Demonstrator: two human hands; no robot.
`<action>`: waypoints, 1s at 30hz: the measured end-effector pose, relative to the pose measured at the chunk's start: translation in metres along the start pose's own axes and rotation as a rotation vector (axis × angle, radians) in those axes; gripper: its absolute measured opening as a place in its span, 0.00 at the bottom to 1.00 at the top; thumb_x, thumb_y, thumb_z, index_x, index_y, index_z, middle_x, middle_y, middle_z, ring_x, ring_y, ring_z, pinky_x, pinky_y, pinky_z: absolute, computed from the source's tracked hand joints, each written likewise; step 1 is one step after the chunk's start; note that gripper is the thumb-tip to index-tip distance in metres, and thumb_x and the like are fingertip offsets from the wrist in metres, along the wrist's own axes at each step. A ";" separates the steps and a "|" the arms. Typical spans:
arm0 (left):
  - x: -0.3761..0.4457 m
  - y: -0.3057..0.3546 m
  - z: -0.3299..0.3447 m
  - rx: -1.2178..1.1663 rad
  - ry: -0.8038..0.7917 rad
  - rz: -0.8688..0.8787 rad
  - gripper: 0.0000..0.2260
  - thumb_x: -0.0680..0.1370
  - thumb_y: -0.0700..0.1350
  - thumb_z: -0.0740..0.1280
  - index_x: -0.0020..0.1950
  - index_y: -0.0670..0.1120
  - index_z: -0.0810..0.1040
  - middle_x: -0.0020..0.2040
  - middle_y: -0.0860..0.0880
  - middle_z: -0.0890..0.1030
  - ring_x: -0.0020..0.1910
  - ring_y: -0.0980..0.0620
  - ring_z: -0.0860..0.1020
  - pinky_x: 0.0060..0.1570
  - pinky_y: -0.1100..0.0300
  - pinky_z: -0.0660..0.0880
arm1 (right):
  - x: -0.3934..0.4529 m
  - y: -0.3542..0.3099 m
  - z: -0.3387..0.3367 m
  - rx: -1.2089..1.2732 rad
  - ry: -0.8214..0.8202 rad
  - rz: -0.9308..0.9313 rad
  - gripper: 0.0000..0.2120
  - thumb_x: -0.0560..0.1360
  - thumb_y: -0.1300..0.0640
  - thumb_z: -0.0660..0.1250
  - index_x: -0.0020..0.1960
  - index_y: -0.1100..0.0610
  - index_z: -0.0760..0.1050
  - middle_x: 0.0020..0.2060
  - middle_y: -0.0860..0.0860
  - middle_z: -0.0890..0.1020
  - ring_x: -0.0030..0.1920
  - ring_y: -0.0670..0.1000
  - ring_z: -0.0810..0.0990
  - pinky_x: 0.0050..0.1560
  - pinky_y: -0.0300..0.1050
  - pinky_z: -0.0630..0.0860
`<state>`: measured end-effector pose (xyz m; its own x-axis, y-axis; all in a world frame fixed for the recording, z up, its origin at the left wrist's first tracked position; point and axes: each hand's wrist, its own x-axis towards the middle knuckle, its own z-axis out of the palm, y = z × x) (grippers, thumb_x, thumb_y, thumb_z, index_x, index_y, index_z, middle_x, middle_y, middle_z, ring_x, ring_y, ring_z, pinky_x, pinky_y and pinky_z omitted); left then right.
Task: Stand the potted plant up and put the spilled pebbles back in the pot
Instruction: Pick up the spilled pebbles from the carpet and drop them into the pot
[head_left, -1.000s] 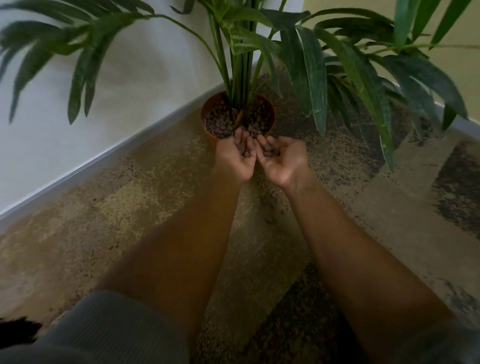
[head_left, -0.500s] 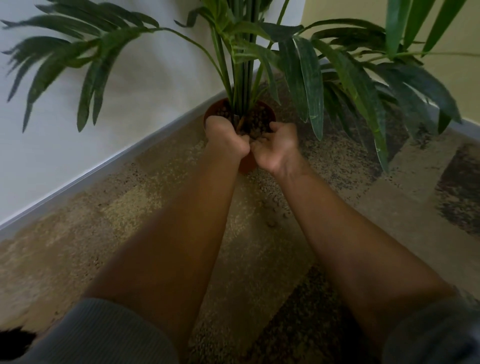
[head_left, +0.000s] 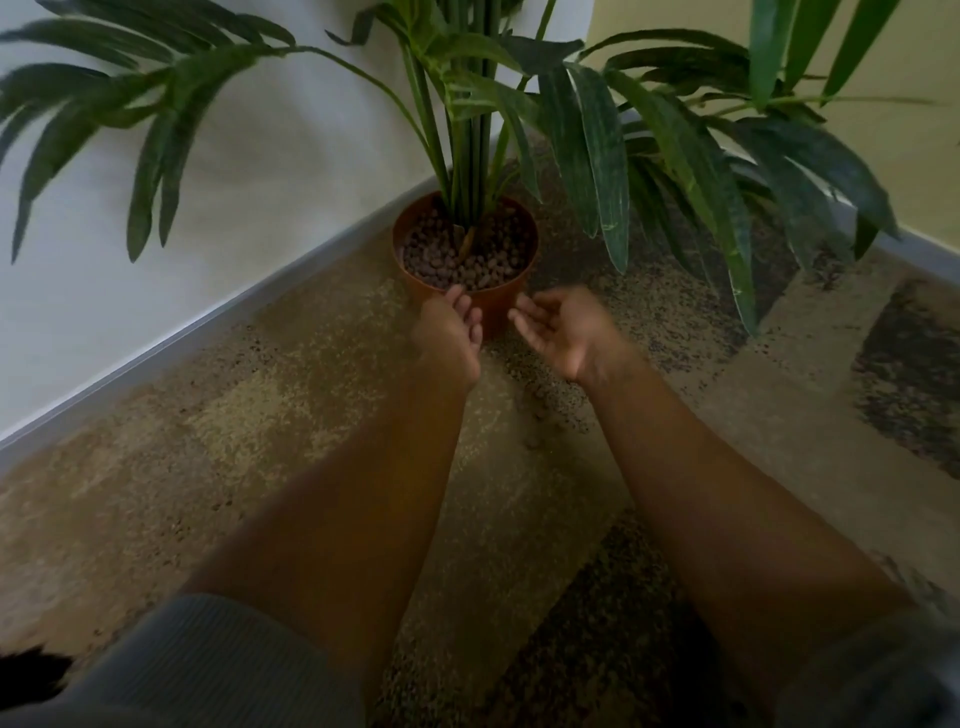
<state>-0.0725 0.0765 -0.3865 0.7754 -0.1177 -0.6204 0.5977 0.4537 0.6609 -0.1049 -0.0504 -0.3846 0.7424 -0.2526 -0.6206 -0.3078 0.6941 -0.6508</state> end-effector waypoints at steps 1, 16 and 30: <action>0.004 -0.007 -0.003 0.091 0.010 -0.011 0.17 0.83 0.49 0.52 0.66 0.48 0.75 0.57 0.51 0.79 0.51 0.55 0.77 0.47 0.64 0.72 | 0.003 0.003 -0.007 -0.061 0.036 0.002 0.12 0.80 0.64 0.57 0.60 0.64 0.74 0.49 0.58 0.81 0.51 0.55 0.81 0.45 0.43 0.82; 0.034 -0.091 -0.020 1.463 -0.215 0.153 0.15 0.76 0.40 0.67 0.63 0.47 0.76 0.60 0.46 0.80 0.58 0.46 0.78 0.60 0.53 0.74 | 0.023 0.074 -0.076 -1.857 -0.026 -0.334 0.20 0.74 0.49 0.63 0.64 0.53 0.77 0.62 0.55 0.73 0.63 0.58 0.71 0.62 0.50 0.72; 0.041 -0.106 -0.037 1.844 -0.190 0.489 0.06 0.76 0.47 0.69 0.49 0.47 0.82 0.48 0.48 0.82 0.47 0.49 0.79 0.48 0.57 0.75 | 0.026 0.080 -0.083 -1.829 0.050 -0.449 0.20 0.78 0.54 0.64 0.69 0.54 0.71 0.68 0.54 0.67 0.64 0.56 0.71 0.61 0.47 0.71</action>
<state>-0.1113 0.0564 -0.4975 0.8508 -0.4273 -0.3059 -0.3023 -0.8741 0.3801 -0.1595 -0.0578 -0.4891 0.9316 -0.2277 -0.2832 -0.3171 -0.8900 -0.3276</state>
